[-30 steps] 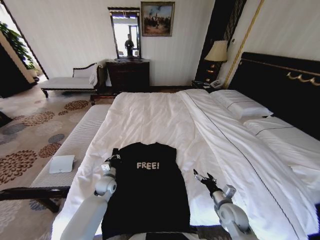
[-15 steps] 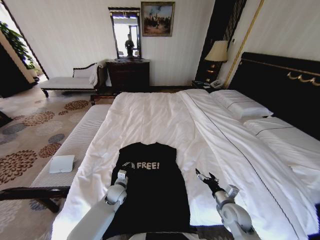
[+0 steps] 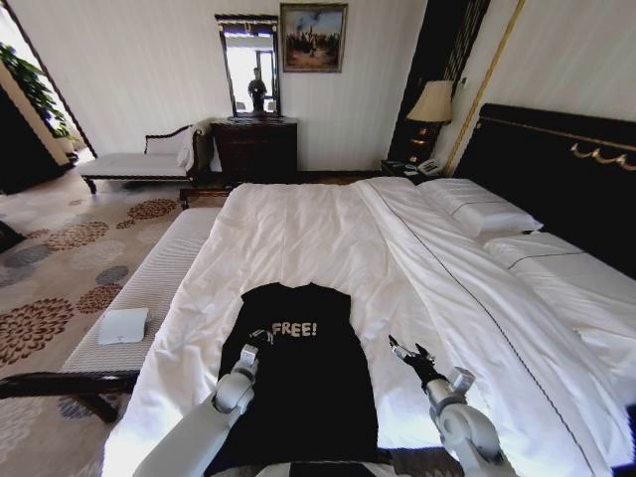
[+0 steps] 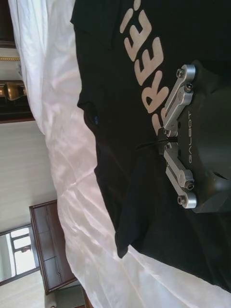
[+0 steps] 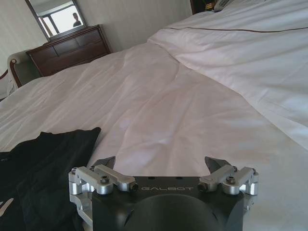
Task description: Fold the clothes on the bed.
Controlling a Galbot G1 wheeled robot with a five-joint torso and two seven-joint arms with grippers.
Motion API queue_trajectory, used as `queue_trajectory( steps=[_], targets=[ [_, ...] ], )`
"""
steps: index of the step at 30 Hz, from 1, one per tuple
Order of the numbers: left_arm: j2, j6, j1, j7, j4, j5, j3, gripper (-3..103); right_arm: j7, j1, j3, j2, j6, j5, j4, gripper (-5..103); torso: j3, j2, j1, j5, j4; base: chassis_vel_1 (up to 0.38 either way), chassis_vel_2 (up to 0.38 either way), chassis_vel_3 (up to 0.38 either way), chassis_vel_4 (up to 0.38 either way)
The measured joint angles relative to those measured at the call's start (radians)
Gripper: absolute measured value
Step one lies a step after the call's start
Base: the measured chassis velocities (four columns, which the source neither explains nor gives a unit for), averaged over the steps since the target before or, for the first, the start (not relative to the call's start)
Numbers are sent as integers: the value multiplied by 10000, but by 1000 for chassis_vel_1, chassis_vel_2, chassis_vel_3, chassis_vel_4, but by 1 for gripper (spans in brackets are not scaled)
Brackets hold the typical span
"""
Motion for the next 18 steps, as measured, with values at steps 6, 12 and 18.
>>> queue_trajectory(
  steps=[6, 12, 18],
  targets=[
    [74, 345, 112, -118, -176, 288, 18, 5, -9, 1, -5, 0, 17, -1, -9, 100, 0, 0, 0, -1, -1, 0, 0, 0, 0],
    [281, 338, 473, -132, -627, 750, -78, 26, -14, 20, -71, 40, 35, -38, -13, 100, 0, 0, 0, -1, 0, 0, 0, 0, 0],
    [662, 192, 1162, -26, -1461, 1506, -589, 54, -15, 99, -157, 54, 38, -49, -35, 100, 0, 0, 0, 0, 1, 0, 0, 0, 0]
  ],
)
